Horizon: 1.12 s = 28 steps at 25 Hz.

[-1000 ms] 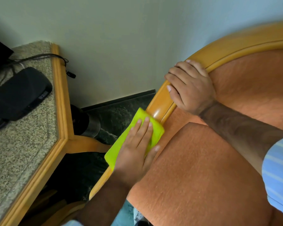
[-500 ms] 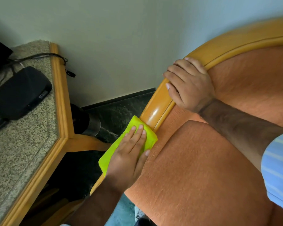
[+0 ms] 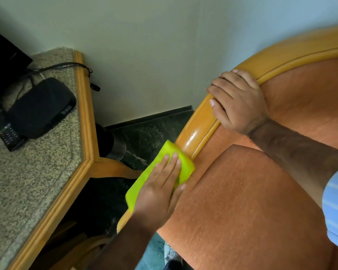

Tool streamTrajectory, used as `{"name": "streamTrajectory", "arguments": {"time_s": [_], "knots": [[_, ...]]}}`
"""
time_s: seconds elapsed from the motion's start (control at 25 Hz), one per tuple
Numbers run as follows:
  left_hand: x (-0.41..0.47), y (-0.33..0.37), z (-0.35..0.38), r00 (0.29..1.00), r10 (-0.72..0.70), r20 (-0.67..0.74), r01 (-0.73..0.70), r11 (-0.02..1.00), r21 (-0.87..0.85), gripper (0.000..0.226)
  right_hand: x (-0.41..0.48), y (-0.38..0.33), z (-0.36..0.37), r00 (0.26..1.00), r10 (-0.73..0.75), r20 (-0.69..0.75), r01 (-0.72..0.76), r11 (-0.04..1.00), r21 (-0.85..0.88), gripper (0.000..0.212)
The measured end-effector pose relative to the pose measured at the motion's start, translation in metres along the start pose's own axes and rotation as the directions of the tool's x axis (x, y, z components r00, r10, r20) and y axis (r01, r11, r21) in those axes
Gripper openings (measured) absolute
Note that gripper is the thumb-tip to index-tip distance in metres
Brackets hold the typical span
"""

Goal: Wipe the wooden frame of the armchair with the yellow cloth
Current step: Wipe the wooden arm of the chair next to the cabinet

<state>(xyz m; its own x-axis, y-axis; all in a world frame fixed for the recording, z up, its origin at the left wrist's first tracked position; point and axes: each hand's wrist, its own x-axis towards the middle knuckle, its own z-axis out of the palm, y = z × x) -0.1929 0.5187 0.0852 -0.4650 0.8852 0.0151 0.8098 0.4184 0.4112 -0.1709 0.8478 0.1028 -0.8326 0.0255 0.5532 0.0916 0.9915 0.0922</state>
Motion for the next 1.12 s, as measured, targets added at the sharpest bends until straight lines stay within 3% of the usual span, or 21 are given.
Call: {"name": "streamTrajectory", "arguments": {"time_s": [0.16,0.4,0.56,0.92,1.12], "knots": [[-0.005,-0.005,0.006,1.0,0.015,-0.023,-0.014,0.999,0.037,0.055,-0.001,0.0,0.004,1.0,0.005,-0.015,-0.005,1.0,-0.001,0.035],[0.089,0.03,-0.007,0.985,0.081,-0.155,-0.092,0.994,-0.065,0.055,-0.001,-0.003,0.002,1.0,0.001,-0.01,-0.002,1.0,-0.017,0.035],[0.113,0.041,-0.009,0.982,0.052,-0.18,-0.068,0.995,-0.08,0.056,0.001,-0.005,0.0,1.0,-0.009,0.013,0.009,1.0,0.011,0.039],[0.033,0.021,0.009,0.992,-0.007,-0.123,0.004,1.0,-0.024,0.059,0.002,-0.001,-0.006,0.998,-0.025,0.053,0.024,1.0,0.013,0.036],[0.033,0.022,0.006,0.996,-0.03,-0.085,0.027,0.999,-0.039,0.057,0.002,-0.005,-0.01,0.998,-0.011,0.069,0.01,1.0,0.009,0.037]]}}
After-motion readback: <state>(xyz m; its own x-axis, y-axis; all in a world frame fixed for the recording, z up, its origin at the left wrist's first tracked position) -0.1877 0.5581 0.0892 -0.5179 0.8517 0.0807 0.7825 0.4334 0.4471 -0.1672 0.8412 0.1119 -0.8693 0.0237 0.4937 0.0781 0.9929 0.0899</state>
